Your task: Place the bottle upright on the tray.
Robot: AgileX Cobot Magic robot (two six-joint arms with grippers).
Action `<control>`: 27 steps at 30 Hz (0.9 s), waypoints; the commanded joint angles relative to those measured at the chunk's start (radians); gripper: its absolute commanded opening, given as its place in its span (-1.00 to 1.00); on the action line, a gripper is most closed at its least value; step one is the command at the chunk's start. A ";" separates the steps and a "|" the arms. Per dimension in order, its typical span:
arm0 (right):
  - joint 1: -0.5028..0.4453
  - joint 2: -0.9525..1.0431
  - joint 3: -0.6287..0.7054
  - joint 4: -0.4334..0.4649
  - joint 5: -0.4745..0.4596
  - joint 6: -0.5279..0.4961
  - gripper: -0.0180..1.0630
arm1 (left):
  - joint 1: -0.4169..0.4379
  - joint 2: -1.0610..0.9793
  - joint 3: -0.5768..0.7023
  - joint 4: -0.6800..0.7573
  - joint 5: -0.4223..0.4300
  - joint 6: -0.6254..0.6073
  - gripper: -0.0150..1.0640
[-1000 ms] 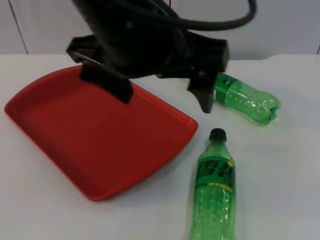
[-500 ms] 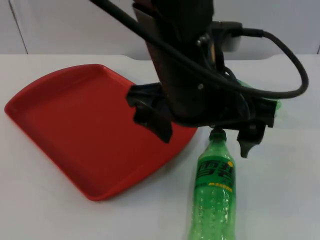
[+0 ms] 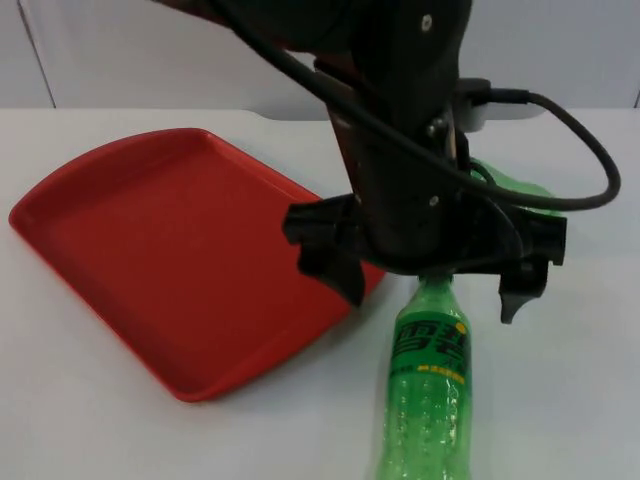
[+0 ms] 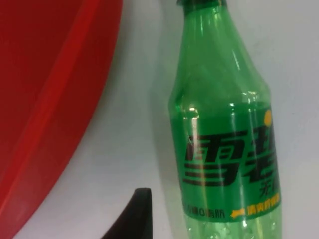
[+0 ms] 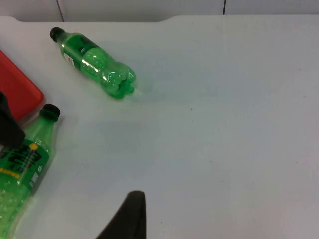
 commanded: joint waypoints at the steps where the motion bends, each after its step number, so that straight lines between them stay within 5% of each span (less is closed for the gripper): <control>1: -0.007 -0.005 0.007 0.002 -0.003 -0.011 0.96 | -0.008 0.018 -0.009 0.000 -0.020 -0.039 0.97; 10: -0.007 -0.005 0.007 0.002 -0.003 -0.011 0.96 | -0.008 0.112 -0.124 0.061 0.077 -0.079 0.97; 27: -0.007 -0.005 0.007 0.002 -0.003 -0.011 0.96 | -0.008 0.247 -0.197 0.071 0.058 -0.131 0.97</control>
